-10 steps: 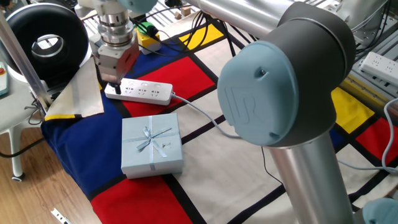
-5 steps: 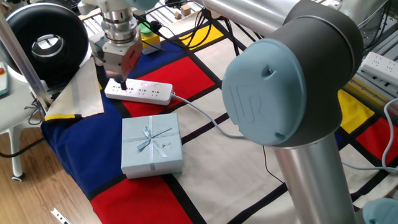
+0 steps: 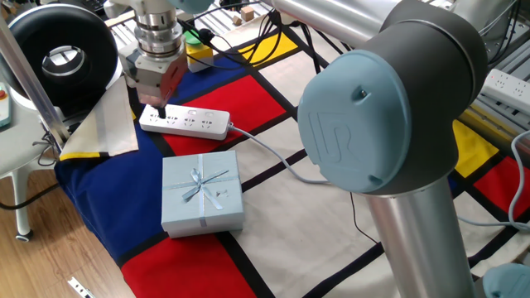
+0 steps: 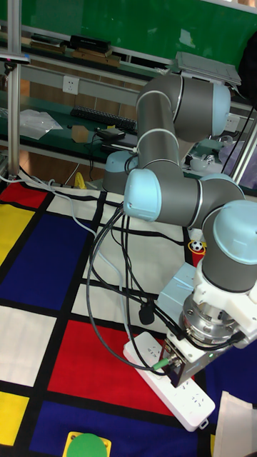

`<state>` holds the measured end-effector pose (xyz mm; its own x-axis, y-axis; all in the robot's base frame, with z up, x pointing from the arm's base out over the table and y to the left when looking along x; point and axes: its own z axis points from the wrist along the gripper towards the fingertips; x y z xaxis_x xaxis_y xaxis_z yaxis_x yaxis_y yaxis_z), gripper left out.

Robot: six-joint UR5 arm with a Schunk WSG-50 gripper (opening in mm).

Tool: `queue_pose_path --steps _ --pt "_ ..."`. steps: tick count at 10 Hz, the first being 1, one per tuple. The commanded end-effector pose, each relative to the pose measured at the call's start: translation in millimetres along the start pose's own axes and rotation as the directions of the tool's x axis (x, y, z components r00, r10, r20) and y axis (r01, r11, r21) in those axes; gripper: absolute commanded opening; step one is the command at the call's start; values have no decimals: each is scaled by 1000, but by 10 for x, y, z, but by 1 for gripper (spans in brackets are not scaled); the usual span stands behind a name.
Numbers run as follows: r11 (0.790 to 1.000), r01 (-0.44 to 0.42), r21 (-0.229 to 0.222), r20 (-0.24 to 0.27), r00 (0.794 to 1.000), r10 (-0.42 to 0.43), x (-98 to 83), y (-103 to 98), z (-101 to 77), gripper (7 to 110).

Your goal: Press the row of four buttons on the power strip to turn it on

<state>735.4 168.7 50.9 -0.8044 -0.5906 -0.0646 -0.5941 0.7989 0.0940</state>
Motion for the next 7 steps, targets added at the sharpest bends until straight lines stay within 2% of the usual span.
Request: queue_pose_path --steps 1,3,4,5,7 --pt "1000 3 -28 80 997 -1 -194 60 -25 66" --pt "999 11 -47 143 990 -4 -368 118 -33 66" --pt "999 7 -45 161 987 0 -438 142 14 88" --pt "1000 2 -19 161 987 1 -438 95 133 88" --pt "999 21 -36 187 982 -14 -479 77 197 88"
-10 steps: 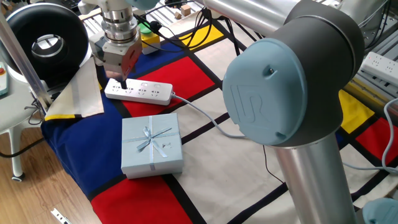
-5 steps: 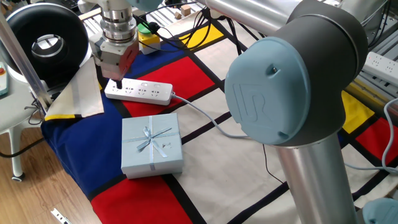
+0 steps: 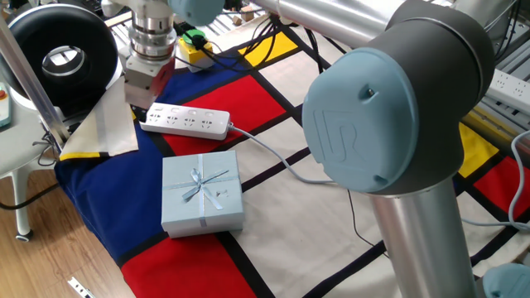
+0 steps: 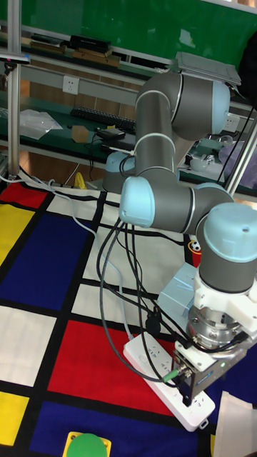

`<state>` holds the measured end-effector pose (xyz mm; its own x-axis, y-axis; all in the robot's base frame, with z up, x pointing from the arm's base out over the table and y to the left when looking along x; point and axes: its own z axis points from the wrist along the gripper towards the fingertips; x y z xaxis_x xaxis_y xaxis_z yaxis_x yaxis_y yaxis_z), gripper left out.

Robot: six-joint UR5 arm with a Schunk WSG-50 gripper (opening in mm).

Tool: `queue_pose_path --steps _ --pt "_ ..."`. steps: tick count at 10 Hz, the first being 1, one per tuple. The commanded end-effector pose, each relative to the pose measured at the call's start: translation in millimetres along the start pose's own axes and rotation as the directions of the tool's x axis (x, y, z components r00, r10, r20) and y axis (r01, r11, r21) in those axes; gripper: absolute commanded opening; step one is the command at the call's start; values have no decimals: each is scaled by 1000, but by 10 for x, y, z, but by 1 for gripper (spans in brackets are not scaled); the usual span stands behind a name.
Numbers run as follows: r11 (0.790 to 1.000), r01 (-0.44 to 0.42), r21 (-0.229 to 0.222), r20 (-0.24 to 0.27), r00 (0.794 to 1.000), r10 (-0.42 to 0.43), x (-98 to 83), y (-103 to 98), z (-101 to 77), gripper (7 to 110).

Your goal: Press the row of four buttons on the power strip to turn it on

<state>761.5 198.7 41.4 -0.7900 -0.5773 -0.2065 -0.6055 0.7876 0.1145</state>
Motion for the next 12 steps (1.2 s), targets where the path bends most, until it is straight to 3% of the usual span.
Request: queue_pose_path --steps 1,6,12 --pt "1000 7 -16 52 999 -7 -98 12 83 88" --pt "998 2 -57 33 999 0 69 107 194 88" --pt "997 -8 -77 40 999 11 34 176 171 88"
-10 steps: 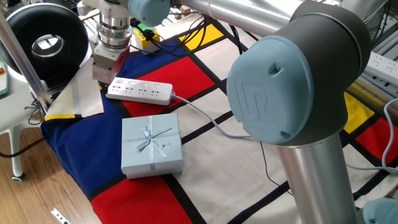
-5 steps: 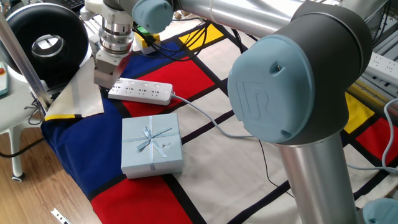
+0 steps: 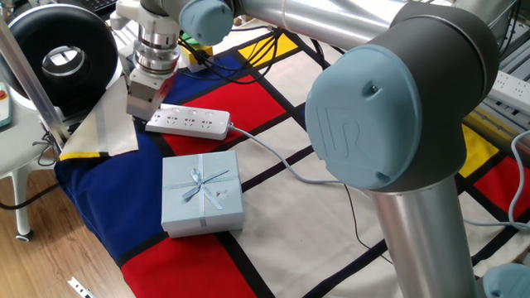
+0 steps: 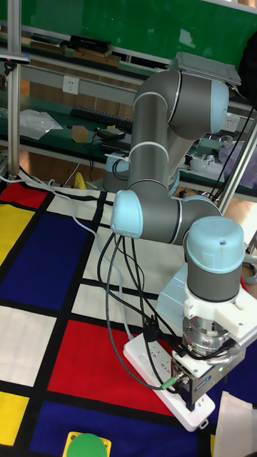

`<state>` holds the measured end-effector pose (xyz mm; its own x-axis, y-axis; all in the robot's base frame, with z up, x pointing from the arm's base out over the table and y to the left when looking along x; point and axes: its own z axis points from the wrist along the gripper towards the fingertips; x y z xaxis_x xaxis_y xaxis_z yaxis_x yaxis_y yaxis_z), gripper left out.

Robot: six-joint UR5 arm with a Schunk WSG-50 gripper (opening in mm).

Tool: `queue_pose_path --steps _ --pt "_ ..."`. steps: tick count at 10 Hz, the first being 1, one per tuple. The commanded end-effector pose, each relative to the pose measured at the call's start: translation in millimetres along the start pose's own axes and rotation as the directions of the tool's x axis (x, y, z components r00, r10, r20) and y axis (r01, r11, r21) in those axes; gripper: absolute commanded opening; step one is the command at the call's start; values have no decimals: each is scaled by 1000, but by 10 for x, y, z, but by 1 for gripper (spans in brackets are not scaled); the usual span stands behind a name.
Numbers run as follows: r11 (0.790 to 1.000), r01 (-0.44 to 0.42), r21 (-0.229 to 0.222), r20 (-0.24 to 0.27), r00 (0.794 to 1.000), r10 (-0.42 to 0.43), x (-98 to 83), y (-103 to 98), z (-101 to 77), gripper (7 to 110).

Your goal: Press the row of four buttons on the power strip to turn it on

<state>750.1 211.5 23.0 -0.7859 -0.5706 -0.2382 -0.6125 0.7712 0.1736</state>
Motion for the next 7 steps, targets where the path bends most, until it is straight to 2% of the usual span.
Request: queue_pose_path --steps 1,7 --pt "1000 -11 -12 7 1000 11 -24 15 -16 88" --pt "1000 -18 -5 -17 1000 18 22 -18 11 88"
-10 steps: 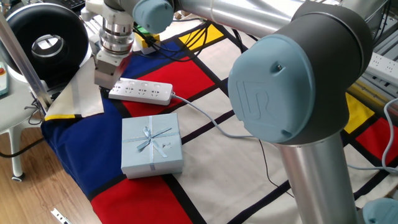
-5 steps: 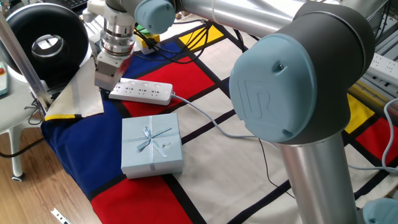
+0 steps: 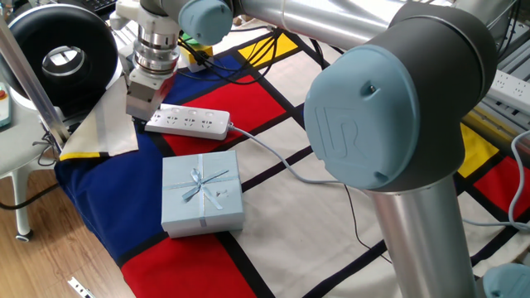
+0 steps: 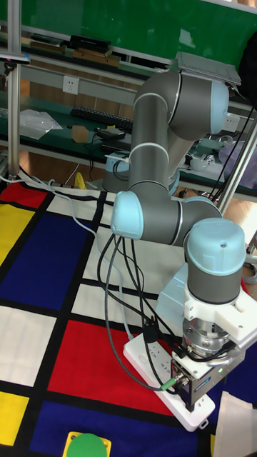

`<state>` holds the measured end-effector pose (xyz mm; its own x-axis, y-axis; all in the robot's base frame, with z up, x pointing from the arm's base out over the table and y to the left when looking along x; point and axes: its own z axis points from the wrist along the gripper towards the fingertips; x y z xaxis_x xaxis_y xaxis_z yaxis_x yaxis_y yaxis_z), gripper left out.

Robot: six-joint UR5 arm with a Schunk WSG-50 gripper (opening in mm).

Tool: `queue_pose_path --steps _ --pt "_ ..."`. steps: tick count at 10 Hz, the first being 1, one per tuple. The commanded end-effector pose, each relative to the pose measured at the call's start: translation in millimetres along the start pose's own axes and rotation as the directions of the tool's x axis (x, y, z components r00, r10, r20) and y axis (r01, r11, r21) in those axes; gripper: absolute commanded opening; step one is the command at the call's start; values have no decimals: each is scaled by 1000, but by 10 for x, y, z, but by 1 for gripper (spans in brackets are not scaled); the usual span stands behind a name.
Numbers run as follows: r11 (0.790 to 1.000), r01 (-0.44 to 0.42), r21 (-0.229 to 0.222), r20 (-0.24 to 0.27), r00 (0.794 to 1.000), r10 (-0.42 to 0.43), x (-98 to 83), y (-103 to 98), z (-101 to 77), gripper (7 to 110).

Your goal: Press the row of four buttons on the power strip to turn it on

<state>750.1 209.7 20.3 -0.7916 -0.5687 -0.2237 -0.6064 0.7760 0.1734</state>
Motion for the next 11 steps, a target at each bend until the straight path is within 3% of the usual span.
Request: queue_pose_path --steps 1,8,11 --pt "1000 -10 -7 -3 1000 10 5 0 -9 88" --pt "1000 -12 -8 -4 1000 12 -10 3 41 88" --pt "1000 -13 -17 -19 1000 13 35 17 -54 88"
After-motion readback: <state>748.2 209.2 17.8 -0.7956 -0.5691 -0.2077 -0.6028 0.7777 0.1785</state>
